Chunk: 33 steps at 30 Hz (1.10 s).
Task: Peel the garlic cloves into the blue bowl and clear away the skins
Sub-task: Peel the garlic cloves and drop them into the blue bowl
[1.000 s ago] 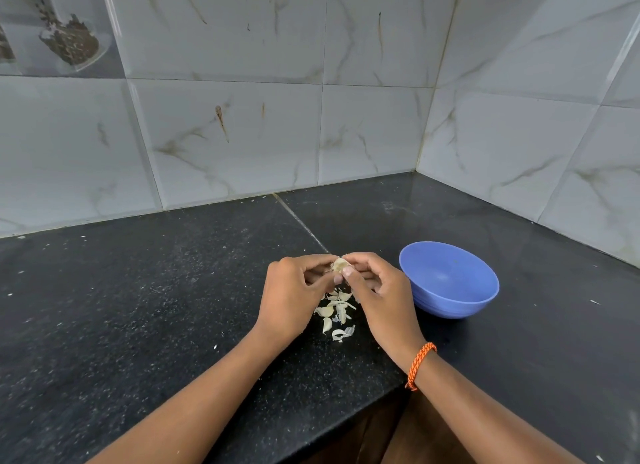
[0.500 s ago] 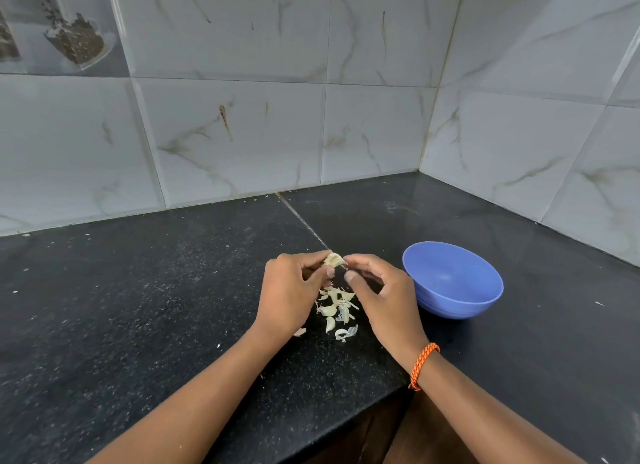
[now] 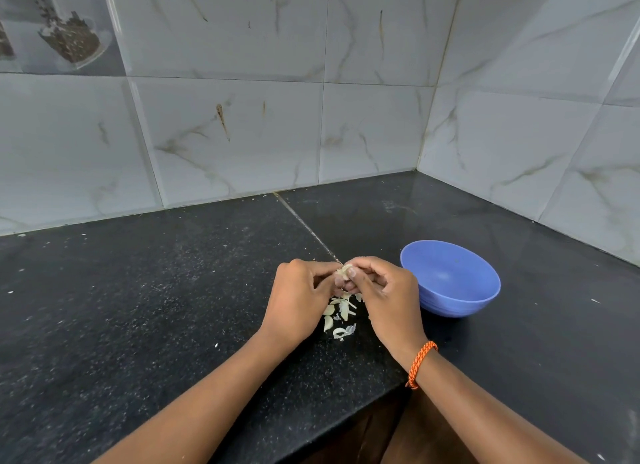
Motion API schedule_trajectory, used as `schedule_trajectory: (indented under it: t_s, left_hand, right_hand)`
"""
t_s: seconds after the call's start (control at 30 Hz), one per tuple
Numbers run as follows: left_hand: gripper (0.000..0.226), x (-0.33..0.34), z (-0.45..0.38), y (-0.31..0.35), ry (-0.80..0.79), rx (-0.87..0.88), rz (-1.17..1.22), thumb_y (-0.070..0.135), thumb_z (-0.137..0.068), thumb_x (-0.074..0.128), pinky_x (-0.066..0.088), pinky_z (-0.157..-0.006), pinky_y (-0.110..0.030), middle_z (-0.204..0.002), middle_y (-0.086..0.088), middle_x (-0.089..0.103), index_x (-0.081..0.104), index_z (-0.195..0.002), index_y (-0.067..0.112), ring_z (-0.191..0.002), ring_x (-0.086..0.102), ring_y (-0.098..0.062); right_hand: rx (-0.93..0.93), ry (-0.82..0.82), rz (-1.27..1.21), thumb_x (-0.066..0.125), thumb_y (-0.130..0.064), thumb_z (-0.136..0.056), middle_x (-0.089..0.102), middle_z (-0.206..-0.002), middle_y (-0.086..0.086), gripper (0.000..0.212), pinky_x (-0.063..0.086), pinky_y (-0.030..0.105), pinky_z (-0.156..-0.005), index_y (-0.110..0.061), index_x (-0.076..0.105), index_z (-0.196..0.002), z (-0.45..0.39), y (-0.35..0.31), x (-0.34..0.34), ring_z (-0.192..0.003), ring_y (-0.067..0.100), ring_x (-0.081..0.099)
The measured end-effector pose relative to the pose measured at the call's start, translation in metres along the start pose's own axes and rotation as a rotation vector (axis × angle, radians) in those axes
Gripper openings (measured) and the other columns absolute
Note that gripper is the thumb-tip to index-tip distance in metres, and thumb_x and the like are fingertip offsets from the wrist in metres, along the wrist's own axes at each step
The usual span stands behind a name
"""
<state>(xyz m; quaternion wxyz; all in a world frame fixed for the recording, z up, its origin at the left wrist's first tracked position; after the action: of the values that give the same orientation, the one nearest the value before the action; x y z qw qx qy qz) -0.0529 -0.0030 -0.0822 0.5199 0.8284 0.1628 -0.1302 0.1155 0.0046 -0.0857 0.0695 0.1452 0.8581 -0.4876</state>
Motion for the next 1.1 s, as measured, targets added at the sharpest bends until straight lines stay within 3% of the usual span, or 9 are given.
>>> schedule_trajectory:
  t_s: [0.13,0.3,0.47,0.63,0.83,0.93,1.1]
  left_hand:
    - [0.028,-0.001,-0.003,-0.002,0.021,-0.014,-0.003,0.004,-0.102,0.071,0.068,-0.081,-0.038,-0.092,0.011,0.084,0.087,-0.111,0.024,-0.081,0.08,-0.004]
    - [0.024,0.0,-0.001,0.001,0.034,-0.035,0.034,0.01,-0.101,0.075,0.068,-0.08,-0.038,-0.093,0.012,0.084,0.086,-0.116,0.024,-0.079,0.08,-0.004]
    - [0.02,-0.004,-0.003,-0.004,0.072,-0.035,0.024,0.014,-0.099,0.078,0.068,-0.076,-0.04,-0.091,0.014,0.083,0.086,-0.113,0.026,-0.077,0.08,-0.005]
    - [0.023,-0.007,-0.001,-0.002,0.098,-0.035,-0.022,0.014,-0.098,0.077,0.067,-0.075,-0.034,-0.093,0.018,0.082,0.086,-0.112,0.03,-0.075,0.078,0.0]
    - [0.02,-0.014,-0.002,-0.001,0.143,-0.055,-0.354,0.031,-0.096,0.074,0.062,-0.076,-0.033,-0.1,0.027,0.078,0.082,-0.107,0.046,-0.082,0.07,0.003]
    - [0.022,-0.015,-0.002,-0.001,0.125,-0.055,-0.383,0.029,-0.095,0.075,0.061,-0.075,-0.032,-0.103,0.026,0.073,0.081,-0.106,0.046,-0.081,0.067,0.001]
    - [0.033,-0.013,-0.003,-0.007,0.093,-0.005,-0.392,0.02,-0.093,0.072,0.053,-0.083,-0.027,-0.111,0.029,0.067,0.081,-0.108,0.047,-0.105,0.06,-0.002]
  right_hand:
    - [0.02,0.029,-0.029,0.071,-0.01,-0.101,0.081,-0.095,-0.007,0.016,0.066,0.034,-0.074,-0.014,0.084,-0.109,0.0,0.003,-0.001,-0.08,0.013,0.079]
    - [0.048,-0.02,-0.102,0.069,-0.01,-0.102,0.082,-0.102,-0.005,0.02,0.065,0.029,-0.075,-0.015,0.081,-0.118,-0.001,0.002,-0.002,-0.084,0.017,0.079]
    - [0.05,-0.046,-0.106,0.074,-0.004,-0.097,0.075,-0.101,0.0,0.022,0.064,0.029,-0.074,-0.021,0.079,-0.11,-0.001,-0.001,0.0,-0.086,0.021,0.077]
    - [0.089,-0.039,-0.112,0.072,-0.005,-0.099,0.075,-0.1,0.002,0.017,0.059,0.02,-0.066,-0.016,0.08,-0.107,0.001,-0.004,0.0,-0.081,0.016,0.077]
    - [0.116,-0.058,-0.096,0.073,-0.01,-0.099,0.079,-0.091,-0.005,0.013,0.06,0.021,-0.064,-0.018,0.08,-0.106,0.001,-0.002,0.001,-0.081,0.014,0.077]
    - [0.111,-0.066,-0.092,0.073,-0.008,-0.099,0.079,-0.089,-0.004,0.014,0.062,0.024,-0.065,-0.019,0.079,-0.106,0.0,-0.001,0.001,-0.081,0.016,0.077]
    - [0.118,-0.086,-0.122,0.072,-0.01,-0.1,0.081,-0.09,-0.002,0.012,0.066,0.032,-0.068,-0.016,0.076,-0.109,0.0,0.0,0.002,-0.085,0.017,0.078]
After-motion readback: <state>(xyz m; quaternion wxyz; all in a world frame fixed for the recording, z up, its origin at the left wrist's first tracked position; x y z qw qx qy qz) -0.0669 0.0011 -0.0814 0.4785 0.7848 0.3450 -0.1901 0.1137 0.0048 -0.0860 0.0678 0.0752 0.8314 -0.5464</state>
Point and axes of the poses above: each hand's wrist, its own z-axis away from the middle knuckle, its own x-axis out of the palm, y = z × x, the point moved 3 cm from there along -z, towards the middle knuckle
